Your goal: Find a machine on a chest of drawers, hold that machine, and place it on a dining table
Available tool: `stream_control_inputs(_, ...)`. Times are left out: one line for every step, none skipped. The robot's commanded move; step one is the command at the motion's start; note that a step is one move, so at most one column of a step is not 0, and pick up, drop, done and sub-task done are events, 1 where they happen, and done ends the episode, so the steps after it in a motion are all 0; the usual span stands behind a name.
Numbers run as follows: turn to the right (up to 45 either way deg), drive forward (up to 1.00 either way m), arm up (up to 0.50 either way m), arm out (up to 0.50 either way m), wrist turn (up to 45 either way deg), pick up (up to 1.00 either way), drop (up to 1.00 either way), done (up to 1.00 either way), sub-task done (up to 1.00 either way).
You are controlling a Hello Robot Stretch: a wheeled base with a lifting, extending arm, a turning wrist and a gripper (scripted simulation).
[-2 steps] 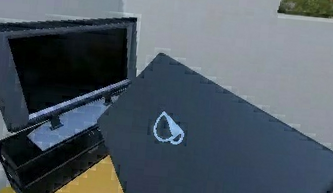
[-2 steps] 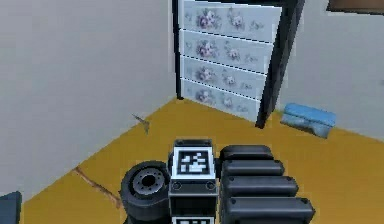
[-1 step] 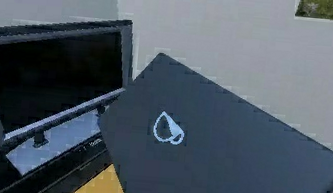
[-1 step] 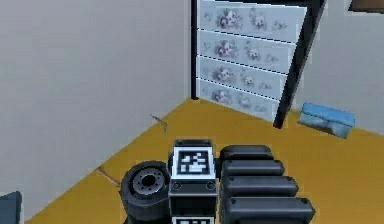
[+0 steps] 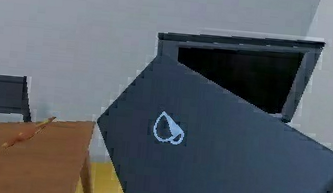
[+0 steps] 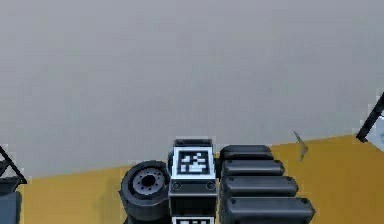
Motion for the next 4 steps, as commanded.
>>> stream_control_inputs(-6.0, 0.0, 0.0, 0.0, 0.0, 0.0, 0.0, 0.0, 0.0)
stream_control_inputs(0.0, 0.3, 0.0, 0.0, 0.0, 0.0, 0.0, 0.0, 0.0)
stream_control_inputs(12.0, 0.0, 0.0, 0.0, 0.0, 0.0, 0.0, 0.0, 0.0)
stream_control_inputs(-18.0, 0.0, 0.0, 0.0, 0.0, 0.0, 0.0, 0.0, 0.0)
